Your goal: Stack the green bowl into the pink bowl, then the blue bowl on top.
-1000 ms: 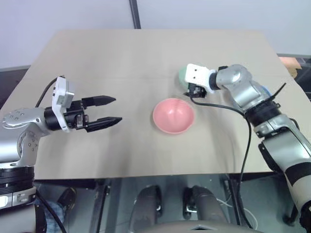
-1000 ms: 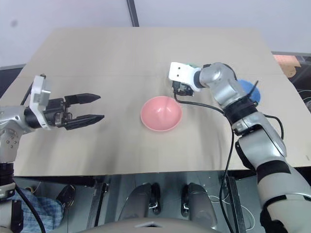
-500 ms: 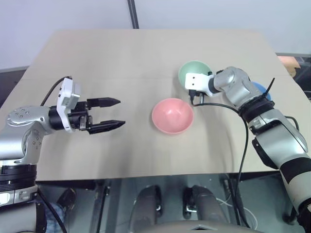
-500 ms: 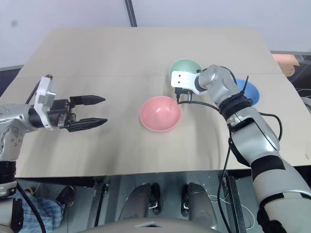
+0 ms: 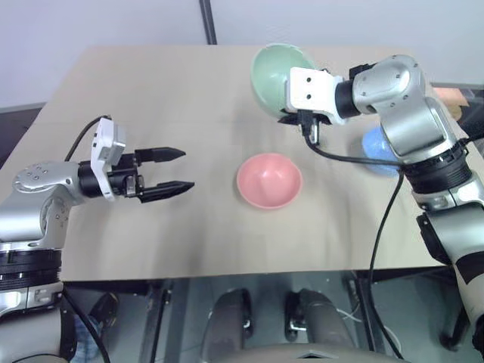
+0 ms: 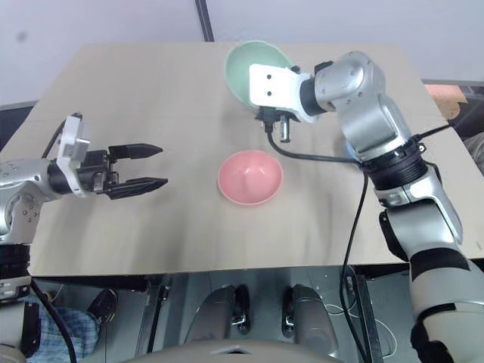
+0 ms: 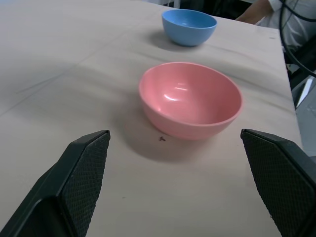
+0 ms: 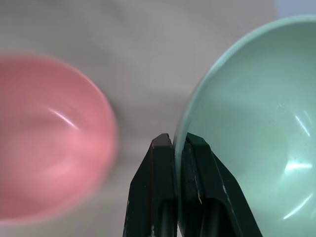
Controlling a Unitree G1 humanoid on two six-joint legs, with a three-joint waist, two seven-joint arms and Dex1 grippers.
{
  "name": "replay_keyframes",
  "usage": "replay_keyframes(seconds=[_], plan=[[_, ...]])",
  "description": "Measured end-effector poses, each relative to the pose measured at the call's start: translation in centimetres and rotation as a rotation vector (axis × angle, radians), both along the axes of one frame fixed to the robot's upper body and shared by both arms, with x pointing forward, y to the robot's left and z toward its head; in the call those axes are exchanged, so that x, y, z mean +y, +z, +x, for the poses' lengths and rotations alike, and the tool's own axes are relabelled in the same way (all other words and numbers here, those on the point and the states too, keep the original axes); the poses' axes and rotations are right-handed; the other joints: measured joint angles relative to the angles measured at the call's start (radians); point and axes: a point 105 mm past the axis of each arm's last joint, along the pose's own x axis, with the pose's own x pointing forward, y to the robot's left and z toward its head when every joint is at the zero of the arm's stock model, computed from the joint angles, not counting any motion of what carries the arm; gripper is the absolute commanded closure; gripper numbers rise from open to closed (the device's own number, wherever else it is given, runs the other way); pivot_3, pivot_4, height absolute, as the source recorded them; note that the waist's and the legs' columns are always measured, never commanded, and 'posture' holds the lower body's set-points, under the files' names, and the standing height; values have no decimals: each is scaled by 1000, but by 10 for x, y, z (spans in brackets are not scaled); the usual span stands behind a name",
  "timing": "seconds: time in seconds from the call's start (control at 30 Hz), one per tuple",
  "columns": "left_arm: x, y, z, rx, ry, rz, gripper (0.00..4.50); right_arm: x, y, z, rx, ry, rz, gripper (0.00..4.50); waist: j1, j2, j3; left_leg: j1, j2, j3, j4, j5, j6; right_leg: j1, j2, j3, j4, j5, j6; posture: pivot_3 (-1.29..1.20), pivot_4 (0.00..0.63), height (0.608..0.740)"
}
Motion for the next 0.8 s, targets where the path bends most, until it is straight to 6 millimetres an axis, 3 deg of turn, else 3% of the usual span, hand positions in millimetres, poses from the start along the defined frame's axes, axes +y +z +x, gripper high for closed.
replay_keyframes(seconds=[0.13,0.27,0.37,0.4,0.47,0.5,0.67,0.77,0.8], plan=[[1,4,8,-23,16,-1,0,7,-21,-40,92,93,-43,4474,4,0,0,0,0,0,1,0,0,0,0,0,0,0,0,0,150,740],[2,2,12,-15,10,10,0,1,-39,-58,138,107,-110,4474,3,0,0,0,0,0,1,0,0,0,0,0,0,-1,1,0,150,740],[1,3,13,-17,4,7,0,-3,-44,-65,145,122,-142,3189,2,0,0,0,0,0,1,0,0,0,0,0,0,-2,3,0,150,740],[1,4,13,-21,1,7,0,-3,-44,-66,142,127,-144,2955,1,0,0,0,0,0,1,0,0,0,0,0,0,-2,3,0,150,740],[0,6,14,-27,-5,8,0,-3,-43,-70,135,140,-149,1960,1,0,0,0,0,0,1,0,0,0,0,0,0,-2,3,0,150,740],[0,5,14,-26,-4,10,0,-3,-43,-70,136,138,-146,1528,1,0,0,0,0,0,1,0,0,0,0,0,0,-2,3,0,150,740],[-1,2,13,-13,-16,15,0,-5,-30,-58,148,60,-93,1528,2,0,0,0,0,0,1,0,0,0,0,0,0,-2,3,0,150,740],[-3,1,13,-9,-28,10,0,-23,-21,-44,126,-37,-79,1528,7,-1,0,-1,-1,0,1,0,0,0,0,-1,-1,-2,3,0,150,740],[-4,1,12,-7,-36,8,0,-38,-21,-32,128,-117,-83,1528,7,-1,0,-1,-1,0,1,0,0,0,-1,-1,-1,-2,3,0,150,740]])
